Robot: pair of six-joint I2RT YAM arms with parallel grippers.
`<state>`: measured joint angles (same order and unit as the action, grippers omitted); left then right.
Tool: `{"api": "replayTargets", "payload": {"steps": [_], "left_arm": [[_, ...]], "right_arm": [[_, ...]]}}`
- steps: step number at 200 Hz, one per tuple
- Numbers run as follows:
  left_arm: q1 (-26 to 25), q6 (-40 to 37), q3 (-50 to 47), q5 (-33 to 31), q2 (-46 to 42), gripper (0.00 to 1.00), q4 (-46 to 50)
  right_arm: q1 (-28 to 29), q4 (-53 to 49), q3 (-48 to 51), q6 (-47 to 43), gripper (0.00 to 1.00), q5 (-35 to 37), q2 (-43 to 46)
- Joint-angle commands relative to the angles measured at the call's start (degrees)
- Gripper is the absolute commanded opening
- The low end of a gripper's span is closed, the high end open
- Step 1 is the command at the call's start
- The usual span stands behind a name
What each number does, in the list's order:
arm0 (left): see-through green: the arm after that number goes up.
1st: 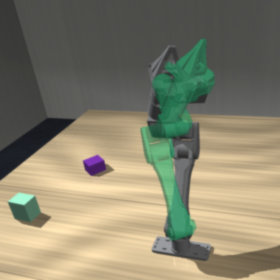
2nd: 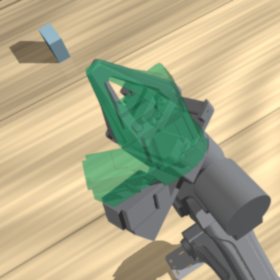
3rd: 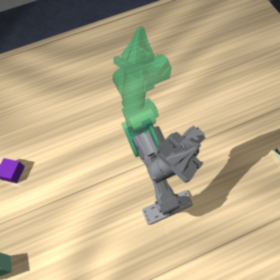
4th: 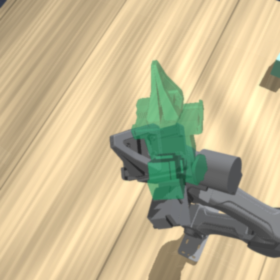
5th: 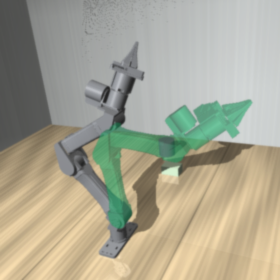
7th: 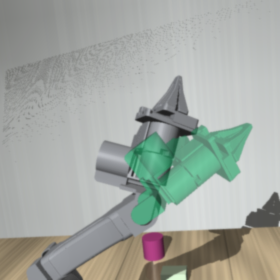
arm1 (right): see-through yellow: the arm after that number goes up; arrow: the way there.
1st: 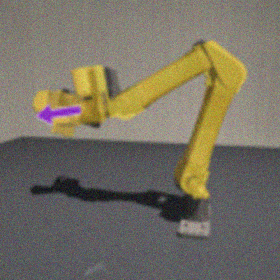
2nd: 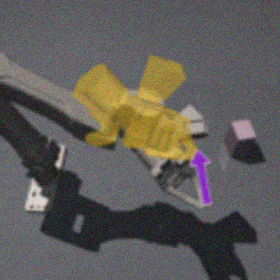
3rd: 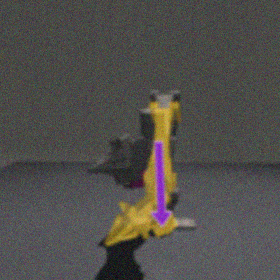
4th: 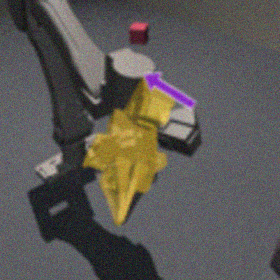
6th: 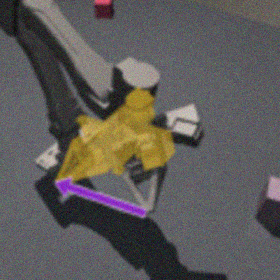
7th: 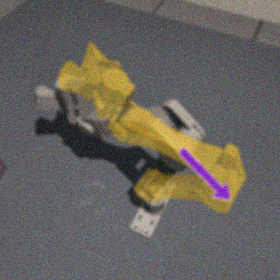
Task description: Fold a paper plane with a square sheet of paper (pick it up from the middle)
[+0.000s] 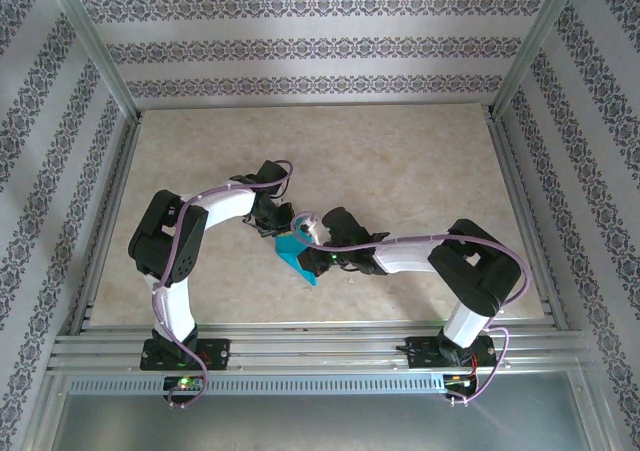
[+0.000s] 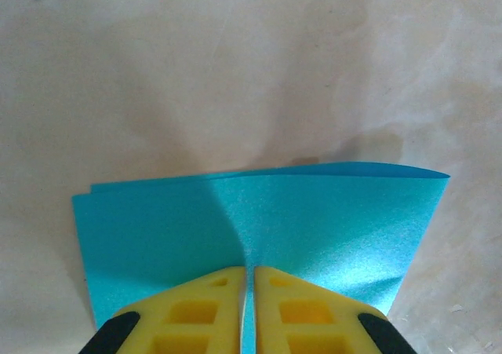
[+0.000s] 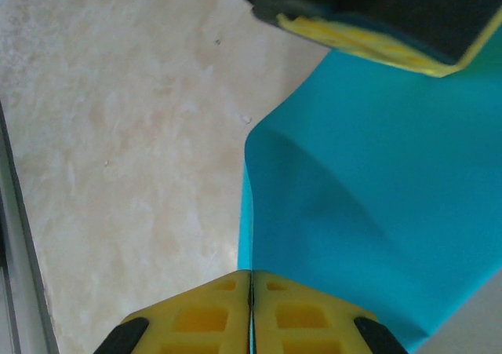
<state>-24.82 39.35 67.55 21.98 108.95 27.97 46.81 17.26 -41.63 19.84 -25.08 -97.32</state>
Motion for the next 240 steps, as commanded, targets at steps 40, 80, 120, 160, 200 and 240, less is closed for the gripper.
{"api": "replayTargets", "payload": {"steps": [40, 80, 120, 160, 200, 240], "left_arm": [[-0.96, -3.06, 0.37, -1.85, 3.07, 0.12, 4.32], [-1.05, -3.07, 0.39, -1.90, 3.23, 0.12, 4.31], [-1.02, -2.88, 0.38, -2.02, 3.40, 0.12, 4.29], [-1.13, -3.07, 0.30, -1.76, 3.51, 0.12, 4.12], [-1.20, -3.23, 0.38, -1.54, 3.73, 0.12, 4.20], [-1.23, -3.47, 0.34, -1.49, 3.77, 0.11, 4.20]], "right_arm": [[-1.42, -3.34, -3.61, 2.23, 0.09, -2.27, -2.32], [-1.63, -4.99, -4.34, 2.58, 0.09, -2.26, -3.22], [-1.87, -7.13, -4.69, 3.05, 0.11, -1.30, -3.49], [-2.33, -8.17, -5.21, 3.71, 0.11, -1.11, -3.89], [-2.53, -9.68, -6.10, 3.51, 0.11, -0.76, -4.89], [-2.69, -10.65, -6.54, 3.37, 0.10, 0.73, -5.34]]}}
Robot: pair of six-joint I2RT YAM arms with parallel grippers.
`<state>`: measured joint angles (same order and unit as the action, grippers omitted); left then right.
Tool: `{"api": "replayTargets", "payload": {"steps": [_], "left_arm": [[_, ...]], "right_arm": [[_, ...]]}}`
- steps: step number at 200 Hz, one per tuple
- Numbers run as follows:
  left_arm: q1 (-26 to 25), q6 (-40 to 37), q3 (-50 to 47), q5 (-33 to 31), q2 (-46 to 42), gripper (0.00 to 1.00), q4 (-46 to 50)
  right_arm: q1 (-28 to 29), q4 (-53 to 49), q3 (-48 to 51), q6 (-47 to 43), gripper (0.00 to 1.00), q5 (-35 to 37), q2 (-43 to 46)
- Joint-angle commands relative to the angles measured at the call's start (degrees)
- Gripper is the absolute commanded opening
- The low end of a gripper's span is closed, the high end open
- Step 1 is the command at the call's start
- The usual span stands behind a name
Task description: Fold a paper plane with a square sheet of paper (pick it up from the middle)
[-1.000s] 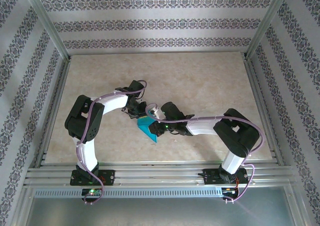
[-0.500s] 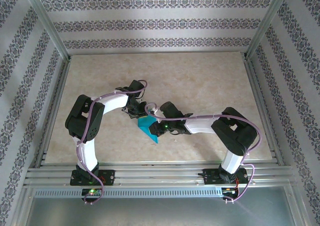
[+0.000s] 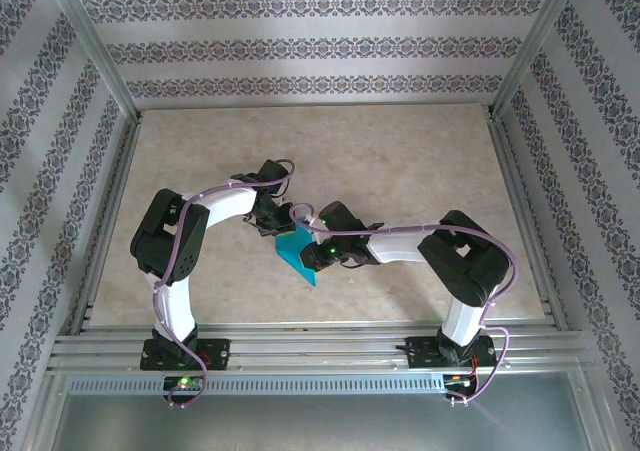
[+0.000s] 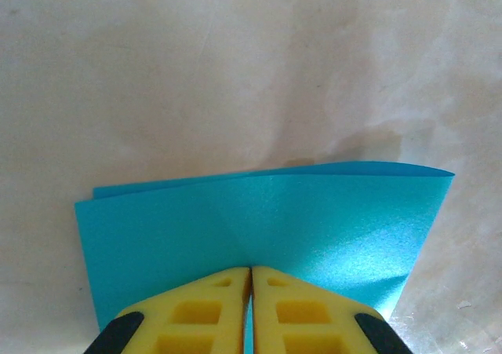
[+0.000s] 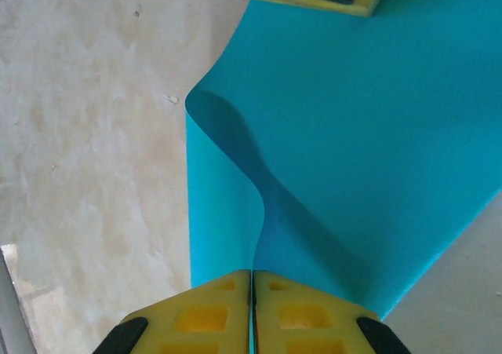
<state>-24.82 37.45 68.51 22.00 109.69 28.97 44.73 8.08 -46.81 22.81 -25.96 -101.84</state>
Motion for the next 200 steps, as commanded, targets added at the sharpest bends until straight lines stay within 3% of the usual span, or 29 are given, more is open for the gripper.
{"api": "replayTargets", "payload": {"steps": [1, 200], "left_arm": [[-1.21, -1.58, -0.60, -1.52, 3.05, 0.11, 3.20], [-1.56, -2.56, -0.53, -1.26, 3.85, 0.10, 3.28]], "right_arm": [[-0.61, -1.48, -1.36, 0.35, 0.10, 1.60, -0.81], [-0.78, -2.98, -3.62, -0.56, 0.10, 3.02, -2.29]]}}
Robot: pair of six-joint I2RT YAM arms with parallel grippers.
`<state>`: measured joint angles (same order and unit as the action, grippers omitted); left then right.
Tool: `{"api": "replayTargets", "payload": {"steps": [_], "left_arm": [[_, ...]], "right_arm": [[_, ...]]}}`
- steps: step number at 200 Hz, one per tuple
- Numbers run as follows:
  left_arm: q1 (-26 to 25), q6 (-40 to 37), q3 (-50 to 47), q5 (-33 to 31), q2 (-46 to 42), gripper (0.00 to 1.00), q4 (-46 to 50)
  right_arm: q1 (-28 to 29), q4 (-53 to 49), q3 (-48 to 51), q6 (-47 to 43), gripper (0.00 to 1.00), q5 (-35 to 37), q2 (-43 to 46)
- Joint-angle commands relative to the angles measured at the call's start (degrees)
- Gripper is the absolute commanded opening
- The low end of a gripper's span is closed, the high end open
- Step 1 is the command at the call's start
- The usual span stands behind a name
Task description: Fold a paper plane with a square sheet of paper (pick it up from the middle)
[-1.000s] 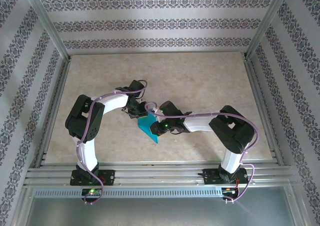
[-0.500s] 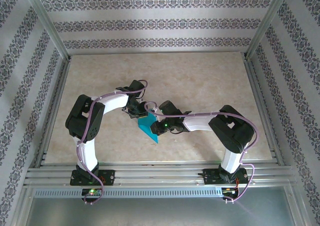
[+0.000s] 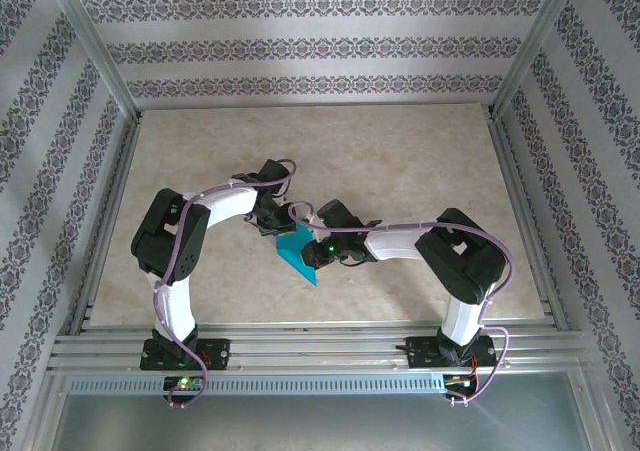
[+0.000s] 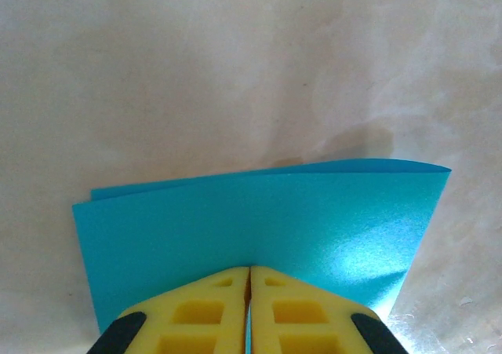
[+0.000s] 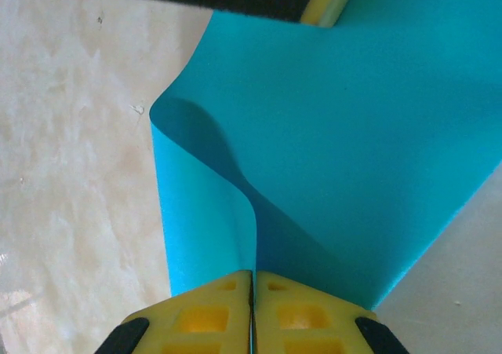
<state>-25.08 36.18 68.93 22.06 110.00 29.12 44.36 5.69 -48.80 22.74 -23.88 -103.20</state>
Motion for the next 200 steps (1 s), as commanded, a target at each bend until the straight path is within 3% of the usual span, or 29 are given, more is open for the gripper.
{"api": "replayTargets", "payload": {"steps": [1, 115, 200], "left_arm": [[-1.29, -1.29, -0.92, -1.32, 3.55, 0.10, 3.13], [-1.29, -1.20, -0.76, -1.41, 3.56, 0.09, 3.21], [-1.23, 0.01, -0.77, -1.72, 3.06, 0.09, 3.09]], "right_arm": [[-0.41, -0.60, -1.64, -0.50, 0.10, 0.94, -0.94], [-0.32, -0.86, -1.05, -0.26, 0.10, -1.78, -1.04], [-0.48, -1.21, -0.26, 0.24, 0.09, 0.31, -1.28]]}}
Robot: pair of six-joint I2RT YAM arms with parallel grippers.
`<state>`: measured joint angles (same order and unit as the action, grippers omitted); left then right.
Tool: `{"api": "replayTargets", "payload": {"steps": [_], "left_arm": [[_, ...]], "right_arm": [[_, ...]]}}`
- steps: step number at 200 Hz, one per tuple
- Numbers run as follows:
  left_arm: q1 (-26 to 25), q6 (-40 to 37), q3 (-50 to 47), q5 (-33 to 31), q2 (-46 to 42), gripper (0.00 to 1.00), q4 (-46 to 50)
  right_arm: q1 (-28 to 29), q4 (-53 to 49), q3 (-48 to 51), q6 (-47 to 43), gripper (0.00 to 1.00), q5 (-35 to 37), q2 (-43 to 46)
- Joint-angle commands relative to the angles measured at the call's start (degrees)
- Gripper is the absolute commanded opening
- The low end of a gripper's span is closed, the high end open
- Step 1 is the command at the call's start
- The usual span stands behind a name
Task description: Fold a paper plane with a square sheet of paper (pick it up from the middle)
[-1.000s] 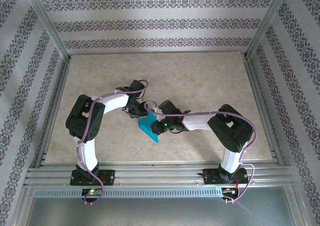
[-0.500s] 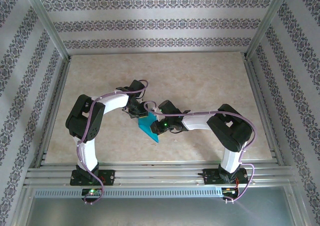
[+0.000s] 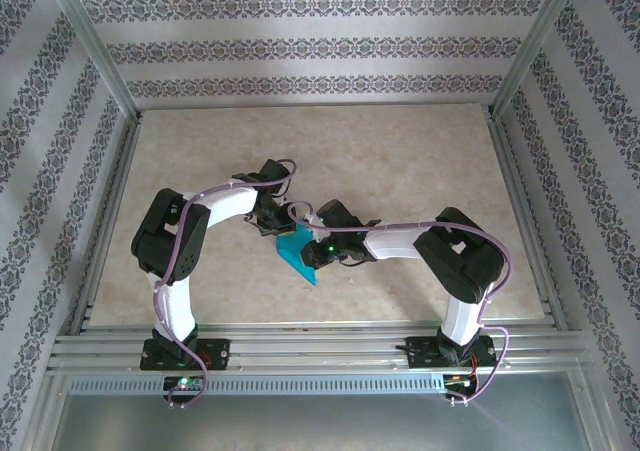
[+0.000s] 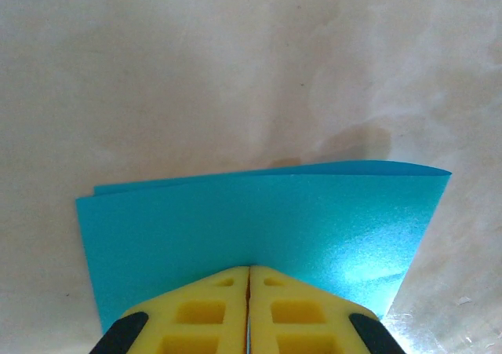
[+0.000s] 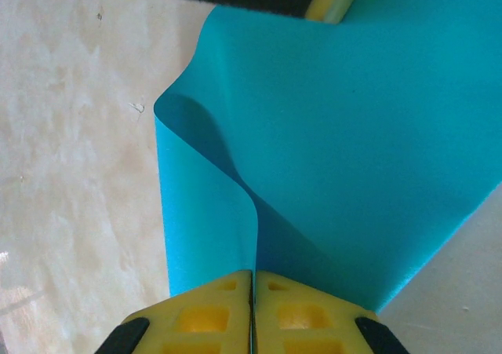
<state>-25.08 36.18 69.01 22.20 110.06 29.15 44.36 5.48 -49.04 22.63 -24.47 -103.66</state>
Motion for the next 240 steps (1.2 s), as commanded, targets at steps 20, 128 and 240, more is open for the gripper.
{"api": "replayTargets", "payload": {"steps": [20, 128, 240], "left_arm": [[-1.02, 0.84, -0.67, -0.49, 1.90, 0.10, 2.39], [3.50, 8.03, -6.79, 2.29, -10.11, 0.16, -2.43], [-3.91, 30.59, -28.20, 8.99, -19.55, 0.10, -30.02]], "right_arm": [[-0.59, -1.08, 0.33, 0.36, 0.09, 1.12, -0.92], [-0.76, -0.99, 0.70, 0.46, 0.09, 1.33, -2.33], [-0.73, -1.34, 0.87, 0.77, 0.10, 0.65, -2.69]]}}
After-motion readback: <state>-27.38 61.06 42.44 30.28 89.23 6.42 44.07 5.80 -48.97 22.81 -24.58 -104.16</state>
